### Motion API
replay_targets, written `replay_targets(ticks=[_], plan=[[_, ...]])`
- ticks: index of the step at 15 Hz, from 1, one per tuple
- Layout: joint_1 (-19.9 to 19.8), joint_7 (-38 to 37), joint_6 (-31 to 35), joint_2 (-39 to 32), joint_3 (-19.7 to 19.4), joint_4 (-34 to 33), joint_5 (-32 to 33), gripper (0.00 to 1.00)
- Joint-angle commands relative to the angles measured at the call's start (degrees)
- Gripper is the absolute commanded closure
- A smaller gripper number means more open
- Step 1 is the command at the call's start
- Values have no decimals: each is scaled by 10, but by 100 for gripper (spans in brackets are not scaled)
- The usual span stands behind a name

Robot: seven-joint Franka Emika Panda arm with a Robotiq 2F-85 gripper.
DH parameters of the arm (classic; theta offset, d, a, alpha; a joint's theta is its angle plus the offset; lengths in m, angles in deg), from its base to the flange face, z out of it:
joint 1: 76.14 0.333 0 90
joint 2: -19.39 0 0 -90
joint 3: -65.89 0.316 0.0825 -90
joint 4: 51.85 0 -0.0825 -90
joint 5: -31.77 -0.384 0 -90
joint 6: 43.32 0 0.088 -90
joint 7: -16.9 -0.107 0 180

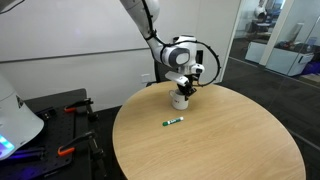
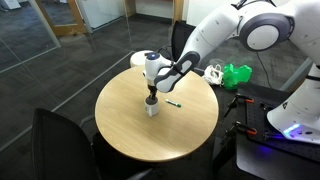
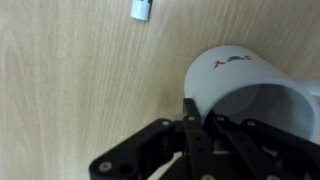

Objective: Move the cup slightly to the right

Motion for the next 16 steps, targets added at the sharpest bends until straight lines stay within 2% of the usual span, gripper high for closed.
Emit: replay_targets(ticks=[1,8,16], plan=[[-4,-42,-16,-11,-25,-24,14,98],[-30,-77,-18,-18,-54,-39,7,98],[-75,-113,-18,-21,-66,-47,-6,98]])
